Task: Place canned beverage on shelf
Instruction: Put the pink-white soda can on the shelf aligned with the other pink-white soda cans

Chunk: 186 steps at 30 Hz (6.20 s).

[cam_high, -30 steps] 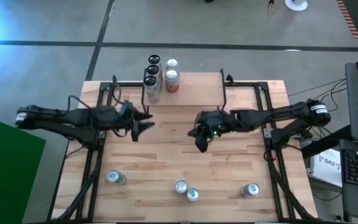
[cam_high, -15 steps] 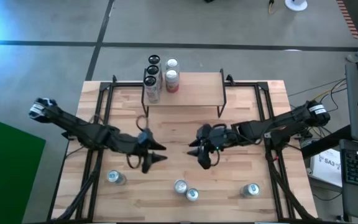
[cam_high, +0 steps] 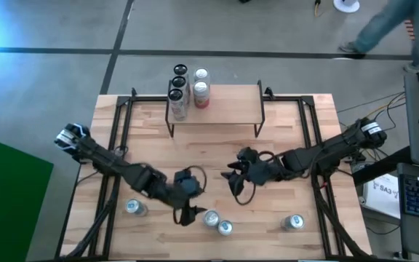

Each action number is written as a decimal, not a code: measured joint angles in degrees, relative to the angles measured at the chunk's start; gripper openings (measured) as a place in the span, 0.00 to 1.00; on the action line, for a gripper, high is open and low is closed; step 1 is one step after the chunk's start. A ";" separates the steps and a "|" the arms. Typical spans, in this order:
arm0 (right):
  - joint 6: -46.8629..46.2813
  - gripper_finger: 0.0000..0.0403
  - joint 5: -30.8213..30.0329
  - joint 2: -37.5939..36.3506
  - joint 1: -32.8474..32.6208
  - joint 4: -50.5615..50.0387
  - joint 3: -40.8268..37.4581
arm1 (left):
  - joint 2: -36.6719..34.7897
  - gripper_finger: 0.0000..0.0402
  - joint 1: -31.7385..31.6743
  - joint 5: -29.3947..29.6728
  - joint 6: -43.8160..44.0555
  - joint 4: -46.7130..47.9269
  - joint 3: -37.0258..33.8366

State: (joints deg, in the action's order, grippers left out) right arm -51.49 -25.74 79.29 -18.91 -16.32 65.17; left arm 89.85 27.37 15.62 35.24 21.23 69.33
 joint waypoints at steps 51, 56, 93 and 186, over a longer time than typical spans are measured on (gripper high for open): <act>-20.62 0.56 -11.95 0.95 -10.83 -16.05 0.19 | 18.95 0.75 7.32 19.47 0.85 -17.62 0.32; -19.91 0.56 -13.34 -0.50 -10.83 -17.03 0.19 | 12.54 0.75 3.67 19.75 -2.88 -7.88 0.32; 30.91 0.59 20.07 -9.44 24.64 15.12 -5.58 | -7.63 0.75 -42.06 -28.69 -40.27 1.78 5.06; 38.62 0.73 24.09 19.03 11.45 14.69 -0.99 | -25.95 0.95 -21.04 -7.14 -16.67 2.12 -17.54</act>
State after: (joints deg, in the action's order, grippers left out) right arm -12.86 -1.65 98.32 -7.46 -1.63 64.18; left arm 63.90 6.33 8.48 18.57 23.35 51.79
